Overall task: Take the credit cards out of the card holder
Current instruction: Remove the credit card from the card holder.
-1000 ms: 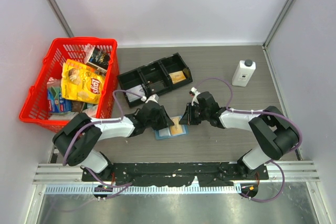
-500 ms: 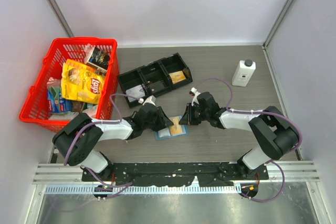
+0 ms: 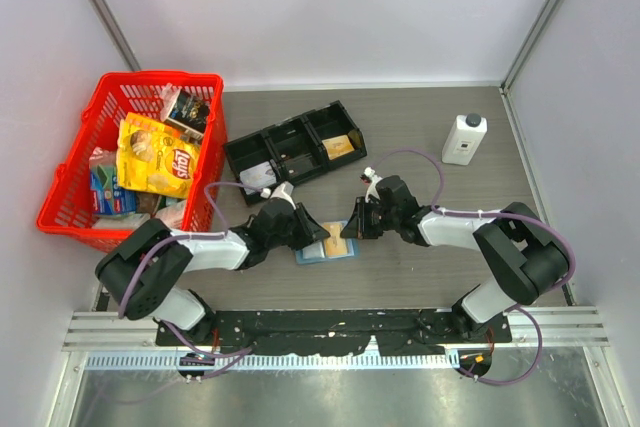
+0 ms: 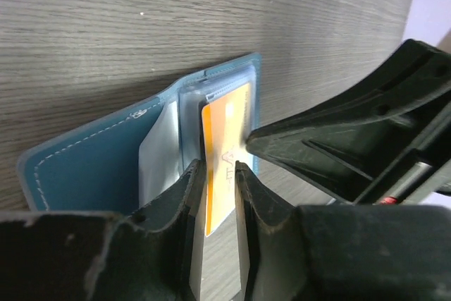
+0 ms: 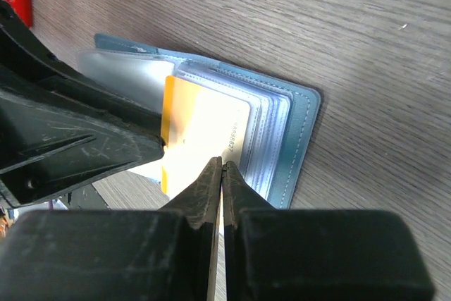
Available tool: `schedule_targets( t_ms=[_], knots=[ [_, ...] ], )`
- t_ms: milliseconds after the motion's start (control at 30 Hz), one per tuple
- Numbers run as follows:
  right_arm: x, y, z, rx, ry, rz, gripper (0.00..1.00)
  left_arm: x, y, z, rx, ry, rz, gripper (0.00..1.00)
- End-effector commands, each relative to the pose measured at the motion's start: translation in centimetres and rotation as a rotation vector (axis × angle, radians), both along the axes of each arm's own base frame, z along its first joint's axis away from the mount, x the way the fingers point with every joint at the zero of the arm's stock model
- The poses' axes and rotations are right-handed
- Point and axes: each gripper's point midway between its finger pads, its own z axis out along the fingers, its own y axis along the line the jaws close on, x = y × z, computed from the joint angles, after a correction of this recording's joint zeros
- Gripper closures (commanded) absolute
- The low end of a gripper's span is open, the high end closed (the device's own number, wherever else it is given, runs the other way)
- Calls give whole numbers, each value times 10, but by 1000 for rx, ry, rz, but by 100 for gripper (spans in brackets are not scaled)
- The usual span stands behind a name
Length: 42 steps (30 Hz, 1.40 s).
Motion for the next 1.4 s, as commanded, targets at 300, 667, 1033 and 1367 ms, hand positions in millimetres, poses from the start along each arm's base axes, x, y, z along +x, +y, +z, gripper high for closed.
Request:
schedule_targets(
  t_ms=[300,667,1033,1367],
  knots=[
    [-15,-9,-19,-34,55,-2,92,6,-23,52,-203,-71,-20,81],
    [-20,-9,-27,-23,81,-1,92,3,-22,31,-189,-33,-19,79],
    [-24,-17,-42,-52,112,-18,92,-6,-2,17,-141,-15,26,100],
    [-28,-26,-55,-83,157,-32,92,-12,8,11,-146,-7,49,100]
  ],
)
